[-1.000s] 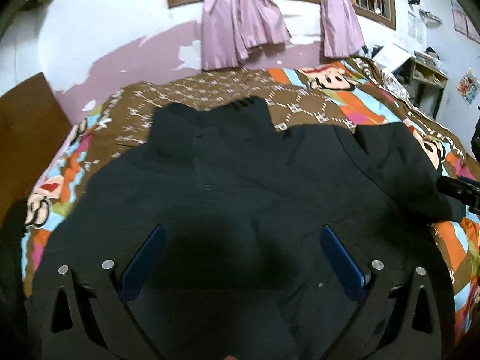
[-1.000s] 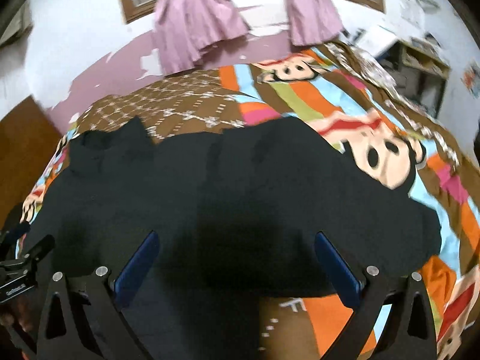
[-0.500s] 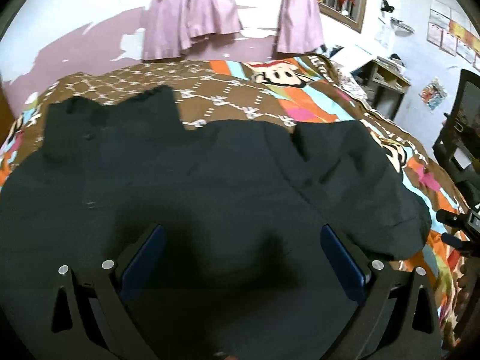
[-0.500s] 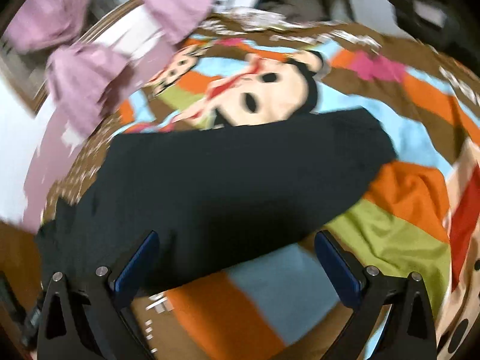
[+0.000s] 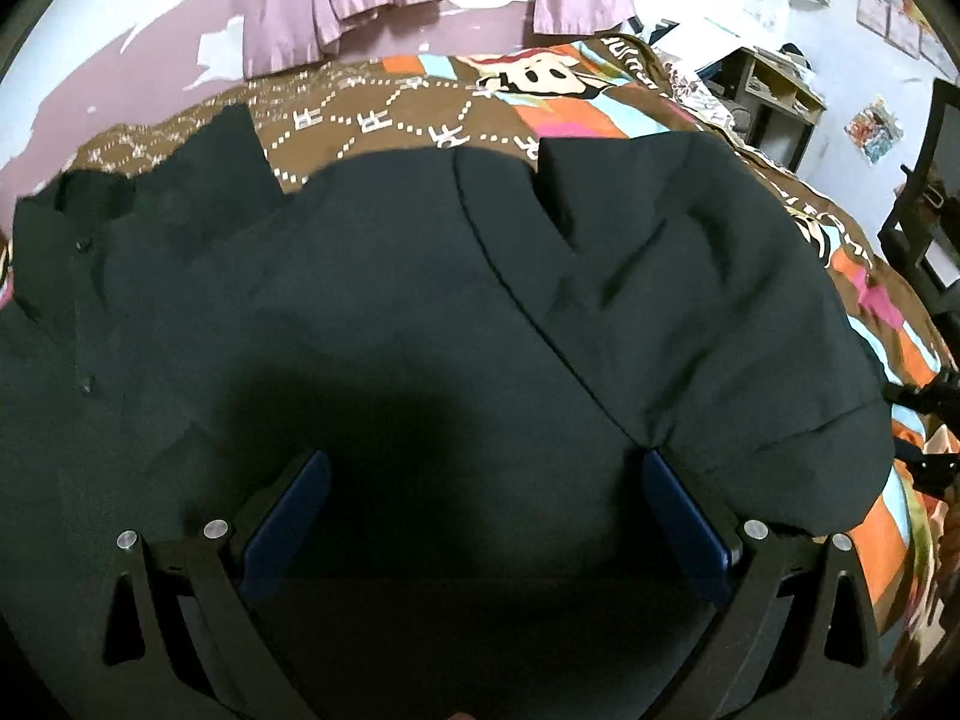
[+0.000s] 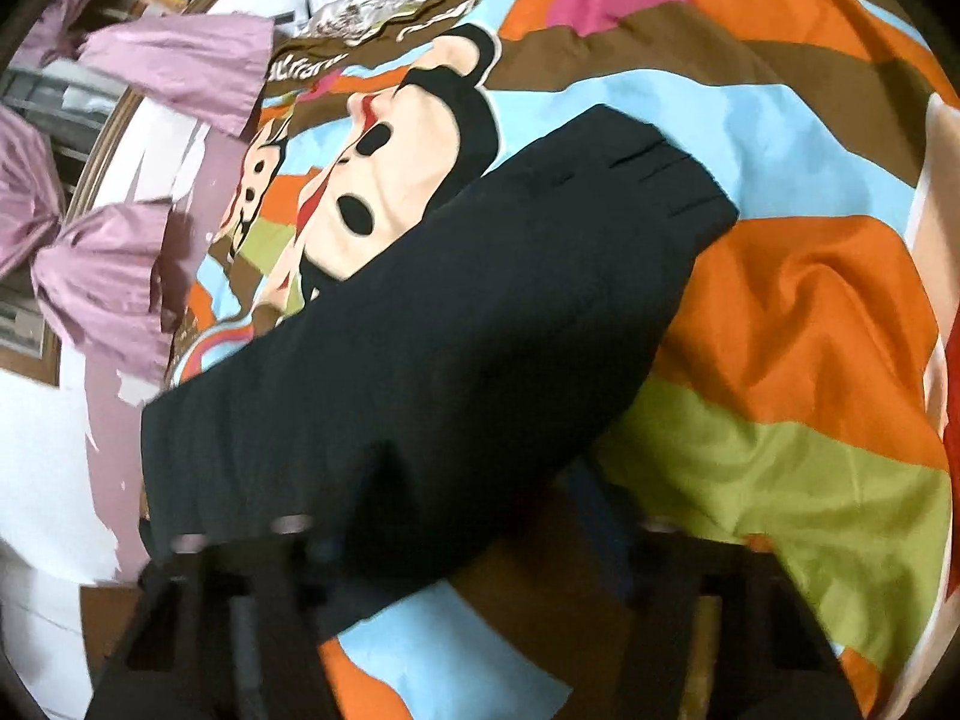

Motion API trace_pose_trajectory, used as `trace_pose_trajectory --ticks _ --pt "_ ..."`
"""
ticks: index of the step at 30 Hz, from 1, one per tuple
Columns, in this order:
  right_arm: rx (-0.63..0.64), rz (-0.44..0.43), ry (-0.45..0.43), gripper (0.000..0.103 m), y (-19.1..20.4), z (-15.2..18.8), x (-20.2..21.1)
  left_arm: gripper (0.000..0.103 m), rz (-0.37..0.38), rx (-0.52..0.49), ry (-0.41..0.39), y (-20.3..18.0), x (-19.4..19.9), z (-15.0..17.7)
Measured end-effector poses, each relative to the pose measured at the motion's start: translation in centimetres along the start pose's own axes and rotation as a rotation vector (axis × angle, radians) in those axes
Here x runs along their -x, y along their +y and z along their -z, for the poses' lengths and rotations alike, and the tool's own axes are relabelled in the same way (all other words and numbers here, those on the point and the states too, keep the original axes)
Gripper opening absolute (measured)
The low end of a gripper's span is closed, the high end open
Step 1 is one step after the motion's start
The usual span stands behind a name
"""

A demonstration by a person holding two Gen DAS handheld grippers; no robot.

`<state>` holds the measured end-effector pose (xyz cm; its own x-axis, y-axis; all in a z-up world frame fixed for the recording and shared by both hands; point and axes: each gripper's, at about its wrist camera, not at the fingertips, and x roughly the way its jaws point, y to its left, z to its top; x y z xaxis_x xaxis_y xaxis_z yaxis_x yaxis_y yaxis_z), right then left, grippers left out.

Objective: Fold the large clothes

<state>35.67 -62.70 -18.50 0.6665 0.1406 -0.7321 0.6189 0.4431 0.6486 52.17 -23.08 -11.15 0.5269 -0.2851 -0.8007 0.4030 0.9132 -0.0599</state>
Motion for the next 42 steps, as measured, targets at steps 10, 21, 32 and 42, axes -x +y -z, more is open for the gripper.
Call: trace_pose_trajectory --ticks 10,21,32,42 --pt "0.223 0.002 -0.226 0.004 6.1 -0.9 5.0 0.102 0.094 0.088 -0.002 2.2 1.6 0.5" --pt "0.870 -0.188 -0.476 0.004 25.8 10.9 11.7 0.102 0.038 0.213 -0.088 10.3 12.3 1.9" --pt "1.309 -0.278 -0.296 0.004 32.7 27.0 5.7 0.102 -0.003 0.387 -0.110 20.2 20.6 6.9" --pt "0.953 -0.153 -0.173 0.071 22.1 19.7 3.1 0.102 0.030 0.359 -0.082 18.4 15.6 7.3"
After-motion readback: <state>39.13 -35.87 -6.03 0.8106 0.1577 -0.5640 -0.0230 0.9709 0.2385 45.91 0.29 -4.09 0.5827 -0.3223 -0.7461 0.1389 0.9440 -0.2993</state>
